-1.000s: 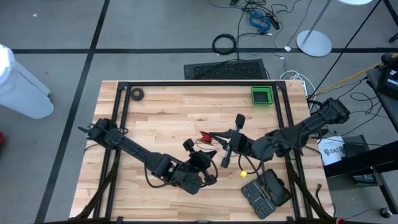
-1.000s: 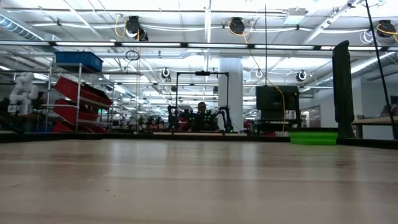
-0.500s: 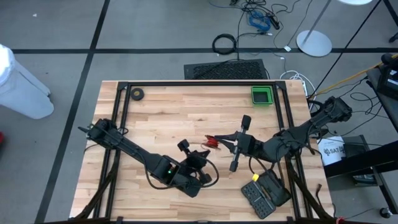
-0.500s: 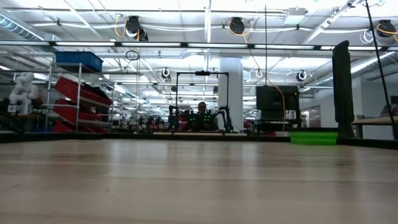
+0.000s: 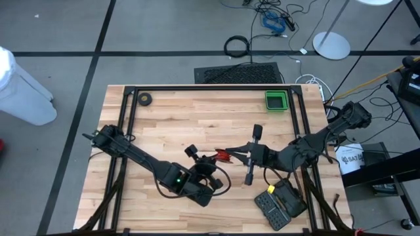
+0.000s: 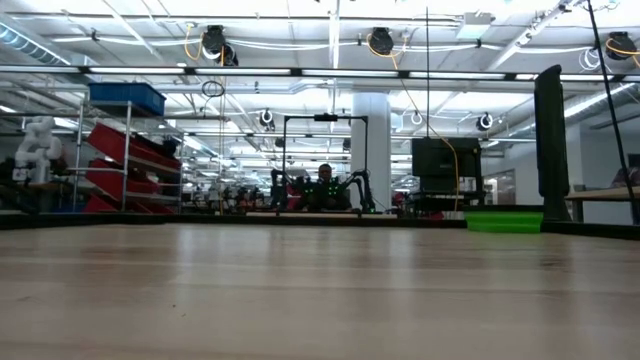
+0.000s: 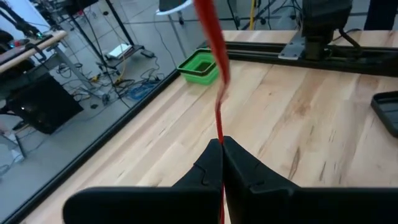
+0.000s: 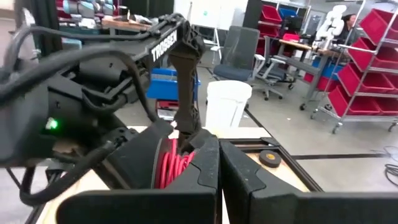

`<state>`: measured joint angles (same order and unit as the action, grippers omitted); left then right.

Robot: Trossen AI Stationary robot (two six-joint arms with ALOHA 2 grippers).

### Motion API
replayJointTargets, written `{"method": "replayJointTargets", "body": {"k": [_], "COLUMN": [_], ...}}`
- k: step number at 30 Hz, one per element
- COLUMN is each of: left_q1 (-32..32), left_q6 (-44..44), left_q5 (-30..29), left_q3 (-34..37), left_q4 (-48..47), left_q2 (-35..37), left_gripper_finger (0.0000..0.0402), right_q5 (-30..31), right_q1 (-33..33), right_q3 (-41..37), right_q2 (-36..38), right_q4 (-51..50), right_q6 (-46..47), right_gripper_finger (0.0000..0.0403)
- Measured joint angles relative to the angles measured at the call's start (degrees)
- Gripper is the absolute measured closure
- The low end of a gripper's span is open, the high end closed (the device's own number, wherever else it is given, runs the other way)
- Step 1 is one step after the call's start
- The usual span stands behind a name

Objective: Coil cords
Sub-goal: Coil the red wire into the spool

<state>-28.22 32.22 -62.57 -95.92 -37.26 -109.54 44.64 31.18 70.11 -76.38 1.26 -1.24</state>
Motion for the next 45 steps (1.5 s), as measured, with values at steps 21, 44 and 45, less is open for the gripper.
{"method": "replayJointTargets", "body": {"k": [21,44,45], "left_q1": [-1.6,2.5,2.5], "left_q6": [-6.0,-15.0,-15.0], "left_q5": [2.6,18.5,18.5], "left_q3": [-0.1,-0.1,-0.1], "left_q4": [3.1,16.3,16.3], "left_q2": [4.3,4.1,4.1], "left_gripper_finger": [0.04,0.04,0.04], "right_q5": [-5.0,-5.9,-5.2], "right_q1": [-0.2,-0.5,-0.5], "right_q3": [0.0,0.0,0.0], "right_q2": [0.0,0.0,0.0], "right_q4": [-4.5,-2.2,-2.3], "right_q6": [3.8,3.5,3.2], "right_gripper_finger": [0.0403,0.0403,0.0403]}}
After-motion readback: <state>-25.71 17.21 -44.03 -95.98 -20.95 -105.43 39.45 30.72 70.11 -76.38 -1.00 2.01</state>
